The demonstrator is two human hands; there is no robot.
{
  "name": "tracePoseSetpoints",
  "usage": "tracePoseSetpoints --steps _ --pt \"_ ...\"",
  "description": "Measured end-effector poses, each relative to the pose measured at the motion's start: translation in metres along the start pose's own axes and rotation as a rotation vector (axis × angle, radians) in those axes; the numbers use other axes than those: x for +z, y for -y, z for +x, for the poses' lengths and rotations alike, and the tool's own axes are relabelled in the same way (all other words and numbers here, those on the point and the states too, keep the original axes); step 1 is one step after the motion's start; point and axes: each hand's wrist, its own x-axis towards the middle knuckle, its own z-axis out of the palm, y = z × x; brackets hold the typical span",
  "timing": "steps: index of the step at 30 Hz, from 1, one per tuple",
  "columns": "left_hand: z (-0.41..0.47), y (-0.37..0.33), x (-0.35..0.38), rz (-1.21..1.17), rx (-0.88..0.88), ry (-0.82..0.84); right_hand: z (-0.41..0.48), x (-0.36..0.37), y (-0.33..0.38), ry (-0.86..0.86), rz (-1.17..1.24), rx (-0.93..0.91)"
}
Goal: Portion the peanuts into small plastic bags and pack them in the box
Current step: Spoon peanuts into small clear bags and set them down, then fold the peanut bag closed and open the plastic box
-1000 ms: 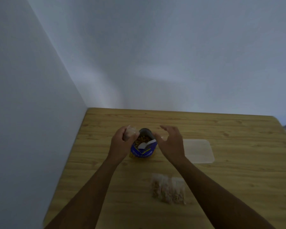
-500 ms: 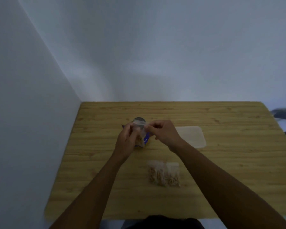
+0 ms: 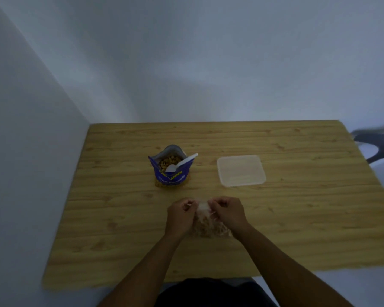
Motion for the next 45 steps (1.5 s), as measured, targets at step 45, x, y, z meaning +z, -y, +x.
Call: tracePoseSetpoints --steps 45 --pt "0.090 -0.040 -0.129 0.166 0.378 -0.244 0.056 0.042 0.037 -0.393 -0.061 0.047"
